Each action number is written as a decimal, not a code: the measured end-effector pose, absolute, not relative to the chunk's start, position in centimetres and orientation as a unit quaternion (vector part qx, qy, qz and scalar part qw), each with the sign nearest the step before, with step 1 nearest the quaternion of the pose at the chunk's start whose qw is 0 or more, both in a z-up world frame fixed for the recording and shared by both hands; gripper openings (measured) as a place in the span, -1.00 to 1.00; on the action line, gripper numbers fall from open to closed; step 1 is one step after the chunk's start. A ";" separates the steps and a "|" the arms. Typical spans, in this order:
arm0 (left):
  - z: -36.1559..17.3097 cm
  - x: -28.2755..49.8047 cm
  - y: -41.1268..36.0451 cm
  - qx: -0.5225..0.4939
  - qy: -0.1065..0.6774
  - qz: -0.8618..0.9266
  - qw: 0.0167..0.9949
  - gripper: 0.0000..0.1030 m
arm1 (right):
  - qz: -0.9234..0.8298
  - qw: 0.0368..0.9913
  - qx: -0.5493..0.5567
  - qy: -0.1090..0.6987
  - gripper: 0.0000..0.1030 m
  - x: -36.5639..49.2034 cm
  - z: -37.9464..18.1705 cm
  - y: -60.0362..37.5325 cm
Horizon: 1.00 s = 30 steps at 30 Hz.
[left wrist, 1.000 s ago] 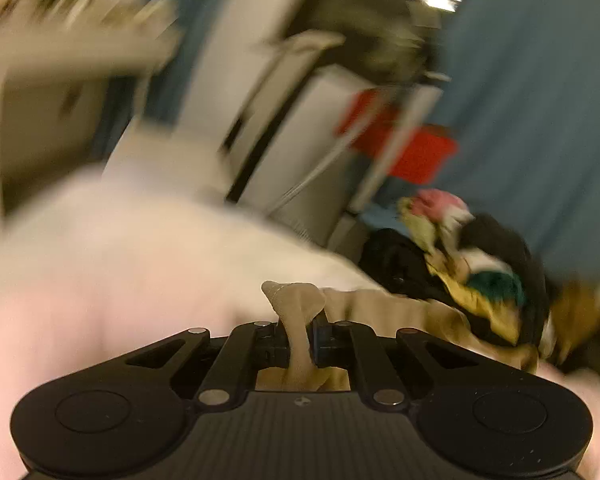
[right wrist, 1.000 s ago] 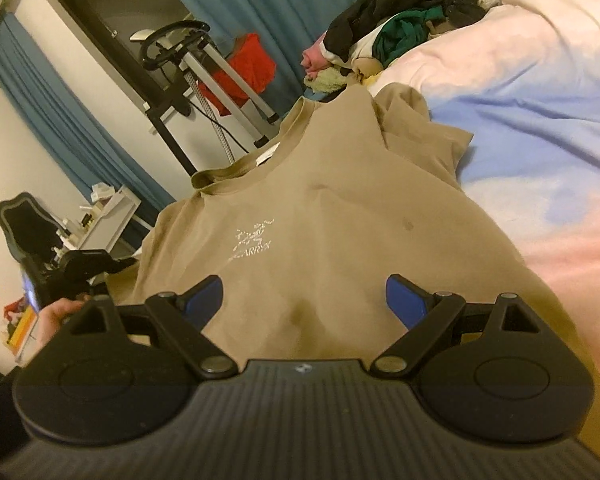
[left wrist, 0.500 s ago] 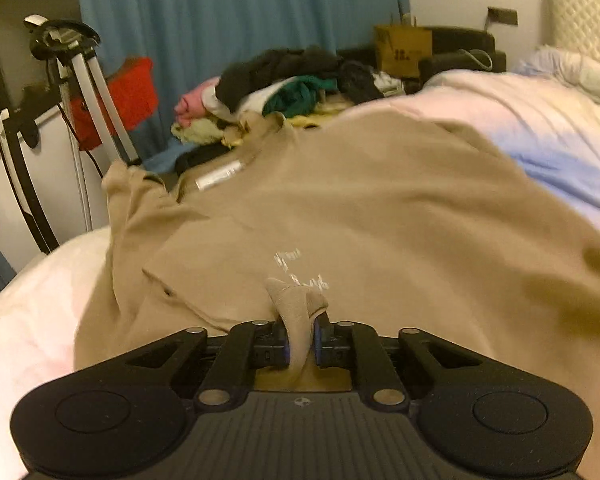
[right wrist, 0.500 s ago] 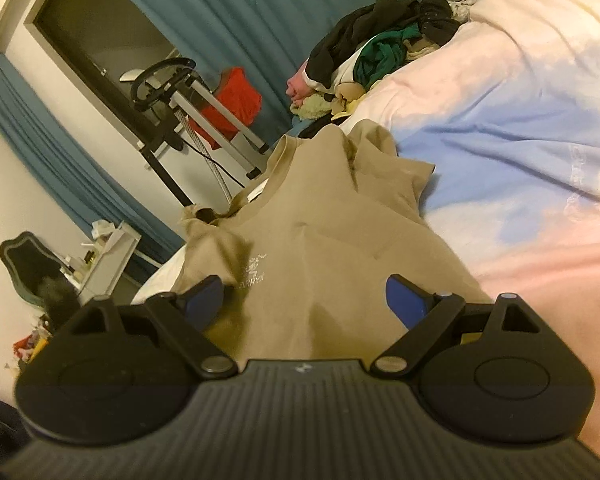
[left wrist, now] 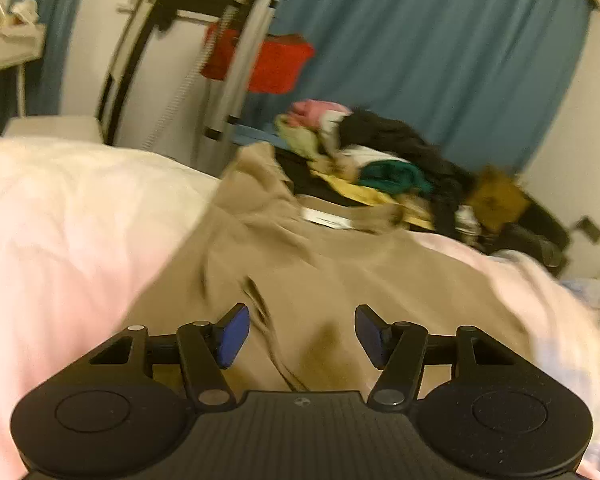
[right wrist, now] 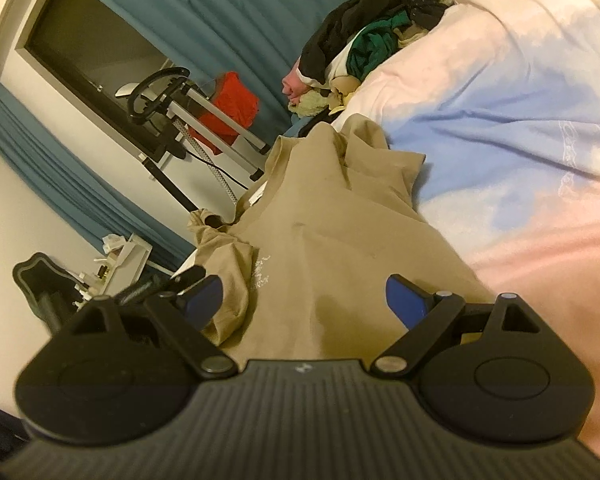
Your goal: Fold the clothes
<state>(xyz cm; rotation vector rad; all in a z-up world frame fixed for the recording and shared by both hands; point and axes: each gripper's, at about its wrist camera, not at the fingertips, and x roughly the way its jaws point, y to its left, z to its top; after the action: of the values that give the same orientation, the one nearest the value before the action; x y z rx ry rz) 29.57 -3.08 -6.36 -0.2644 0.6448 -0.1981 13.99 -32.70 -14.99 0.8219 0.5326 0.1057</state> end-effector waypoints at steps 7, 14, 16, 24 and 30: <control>-6.9 33.2 -3.5 -0.061 0.338 -0.051 0.938 -0.91 | 0.048 0.882 0.387 0.266 0.74 14.7 -15.8 -32.6; 0.1 35.1 2.4 -0.033 0.326 -0.026 0.944 -0.92 | 0.050 0.885 0.372 0.275 0.74 15.0 -16.2 -31.8; 3.2 36.0 4.4 -0.013 0.318 -0.007 0.948 -0.93 | 0.044 0.888 0.362 0.280 0.74 15.2 -16.5 -31.5; 6.5 39.9 13.3 0.025 0.286 0.204 0.936 -0.82 | 0.030 0.900 0.328 0.285 0.74 15.8 -16.8 -30.7; 2.6 36.1 18.2 -0.108 0.328 0.169 0.923 -0.19 | 0.033 0.906 0.308 0.289 0.74 16.2 -16.9 -29.9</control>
<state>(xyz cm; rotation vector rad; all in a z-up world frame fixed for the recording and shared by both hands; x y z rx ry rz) 36.07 18.25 2.62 -0.2212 0.6729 0.3474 16.24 -29.89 -16.91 0.6361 0.5968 0.0673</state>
